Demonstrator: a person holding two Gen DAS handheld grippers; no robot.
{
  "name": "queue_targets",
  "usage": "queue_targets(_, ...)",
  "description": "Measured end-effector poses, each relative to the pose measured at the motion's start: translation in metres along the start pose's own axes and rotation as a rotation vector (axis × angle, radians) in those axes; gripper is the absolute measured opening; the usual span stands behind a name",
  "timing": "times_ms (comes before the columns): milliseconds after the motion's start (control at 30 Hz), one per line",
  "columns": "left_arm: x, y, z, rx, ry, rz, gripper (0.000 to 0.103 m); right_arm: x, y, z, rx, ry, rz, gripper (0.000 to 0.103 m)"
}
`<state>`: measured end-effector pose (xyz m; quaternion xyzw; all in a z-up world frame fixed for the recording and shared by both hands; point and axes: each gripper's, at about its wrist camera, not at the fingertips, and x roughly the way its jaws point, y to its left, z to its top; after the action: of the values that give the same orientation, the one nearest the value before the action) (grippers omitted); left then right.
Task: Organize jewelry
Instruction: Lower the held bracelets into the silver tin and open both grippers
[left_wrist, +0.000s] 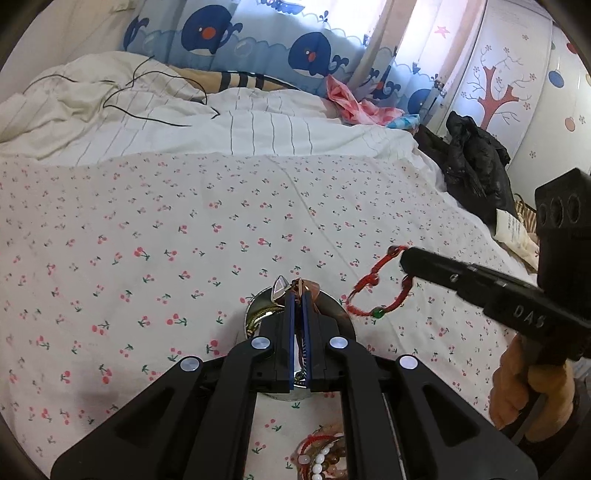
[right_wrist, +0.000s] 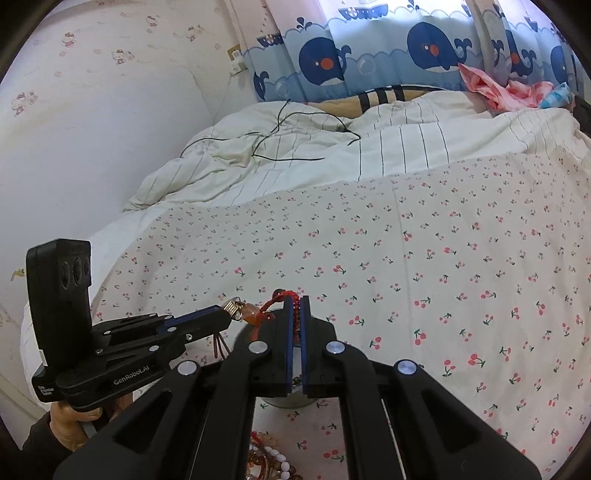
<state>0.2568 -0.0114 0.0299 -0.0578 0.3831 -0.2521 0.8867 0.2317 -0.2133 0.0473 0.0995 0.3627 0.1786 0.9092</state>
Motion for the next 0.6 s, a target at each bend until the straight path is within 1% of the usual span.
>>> queue_targets(100,0.007,0.001,-0.002,-0.008,0.005,0.002,0.003,0.008,-0.001,-0.003,-0.001,0.019,-0.008,0.004)
queue_targets(233,0.018,0.005,-0.008,-0.015,0.034,0.020,0.003,0.018,0.000,-0.010,-0.003,0.045,-0.016,0.004)
queue_targets(333,0.028,0.004,-0.011,-0.008,0.070,0.054,0.004,0.027,0.000,-0.014,-0.006,0.074,-0.013,0.004)
queue_targets(367,0.031,0.003,-0.013,0.000,0.080,0.077,0.006,0.031,0.001,-0.016,-0.007,0.089,-0.012,0.004)
queue_targets(433,0.034,0.004,-0.015,0.005,0.098,0.091,0.018,0.038,0.000,-0.020,-0.005,0.108,-0.014,0.004)
queue_targets(467,0.033,0.004,-0.016,0.006,0.098,0.093,0.029,0.041,0.000,-0.021,-0.006,0.119,-0.015,0.004)
queue_targets(500,0.032,0.002,-0.016,0.010,0.094,0.089,0.037,0.044,0.000,-0.022,-0.008,0.136,-0.016,0.004)
queue_targets(533,0.030,0.000,-0.015,0.017,0.089,0.090,0.040,0.046,0.000,-0.023,-0.009,0.143,-0.018,0.005)
queue_targets(567,0.028,-0.002,-0.015,0.027,0.082,0.105,0.049,0.047,0.000,-0.024,-0.008,0.145,-0.020,0.005)
queue_targets(600,0.026,-0.004,-0.015,0.042,0.071,0.123,0.054,0.047,-0.001,-0.025,-0.008,0.146,-0.022,0.005)
